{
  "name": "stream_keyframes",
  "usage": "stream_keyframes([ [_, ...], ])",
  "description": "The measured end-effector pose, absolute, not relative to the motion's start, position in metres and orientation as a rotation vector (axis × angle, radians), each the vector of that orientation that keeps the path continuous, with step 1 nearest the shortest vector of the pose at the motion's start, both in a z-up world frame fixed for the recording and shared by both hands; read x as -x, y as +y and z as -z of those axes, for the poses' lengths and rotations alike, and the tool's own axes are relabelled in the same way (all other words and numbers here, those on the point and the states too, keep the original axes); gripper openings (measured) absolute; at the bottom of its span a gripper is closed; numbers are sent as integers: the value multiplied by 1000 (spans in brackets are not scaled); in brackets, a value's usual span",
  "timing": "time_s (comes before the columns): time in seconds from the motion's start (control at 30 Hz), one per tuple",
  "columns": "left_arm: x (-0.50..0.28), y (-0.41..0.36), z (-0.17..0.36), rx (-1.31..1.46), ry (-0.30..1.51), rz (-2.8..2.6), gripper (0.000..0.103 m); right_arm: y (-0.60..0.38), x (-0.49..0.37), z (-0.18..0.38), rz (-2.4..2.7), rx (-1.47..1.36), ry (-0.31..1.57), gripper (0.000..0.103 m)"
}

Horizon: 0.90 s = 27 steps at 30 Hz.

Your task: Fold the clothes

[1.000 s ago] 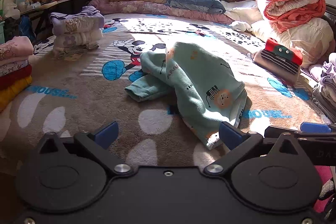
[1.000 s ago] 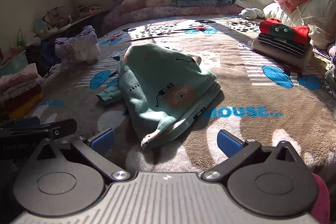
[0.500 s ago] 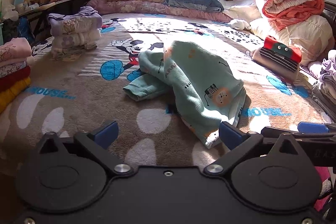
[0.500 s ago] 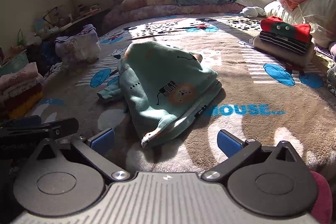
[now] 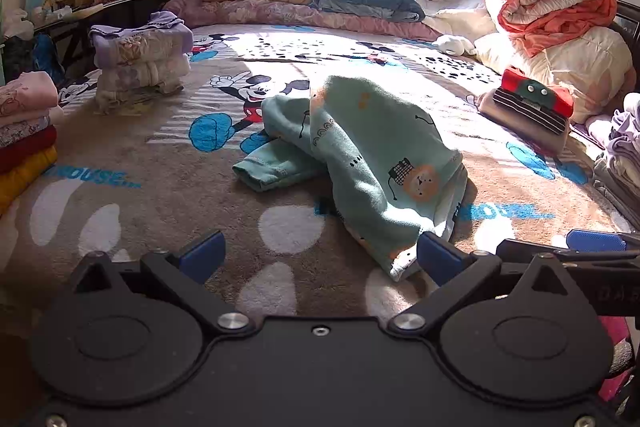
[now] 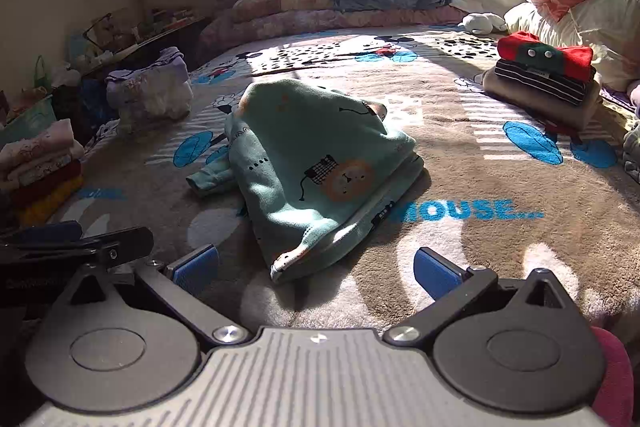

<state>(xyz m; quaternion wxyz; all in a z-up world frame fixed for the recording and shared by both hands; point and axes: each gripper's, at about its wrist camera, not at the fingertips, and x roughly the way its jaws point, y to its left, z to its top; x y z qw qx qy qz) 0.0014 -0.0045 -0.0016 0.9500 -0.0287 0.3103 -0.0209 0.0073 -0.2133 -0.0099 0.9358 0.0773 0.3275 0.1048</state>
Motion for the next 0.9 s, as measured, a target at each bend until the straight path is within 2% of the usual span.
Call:
stream_keyframes([
  [0.9,-1,-6,2,53,630,41,103,-212,-9,10,-220,-155,671,103],
])
